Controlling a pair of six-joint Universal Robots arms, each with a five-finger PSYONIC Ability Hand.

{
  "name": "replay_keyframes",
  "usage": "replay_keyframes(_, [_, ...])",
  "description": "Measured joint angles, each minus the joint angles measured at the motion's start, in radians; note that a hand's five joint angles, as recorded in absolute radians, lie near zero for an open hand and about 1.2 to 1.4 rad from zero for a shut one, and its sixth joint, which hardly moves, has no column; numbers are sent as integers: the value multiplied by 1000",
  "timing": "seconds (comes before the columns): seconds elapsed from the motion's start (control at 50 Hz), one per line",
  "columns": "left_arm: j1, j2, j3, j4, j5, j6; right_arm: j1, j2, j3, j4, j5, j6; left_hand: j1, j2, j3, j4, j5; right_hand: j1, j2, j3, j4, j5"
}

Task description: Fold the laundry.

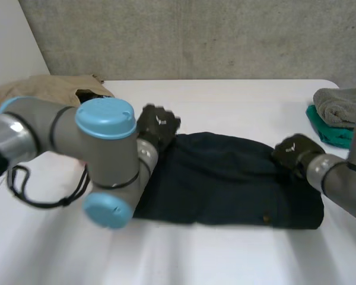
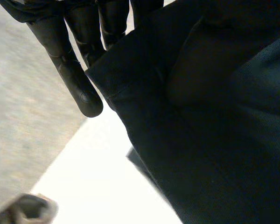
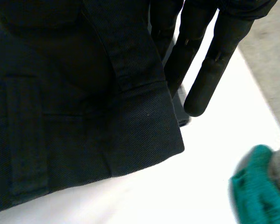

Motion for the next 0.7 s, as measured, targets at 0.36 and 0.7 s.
replay_keyframes(0.36, [10,-324,304,350,-24,249,12,312,-259,-452,74,2,-964,-954,-943,-961,-926,-893,-955,-965,-969,-957])
replay_keyframes(0.7, [-32,-12,-7,333,-27,117,-31,-68,-23,-154,54,338,-965,-993,-983,-1001,-954,-893,-962,-978,-987,-962])
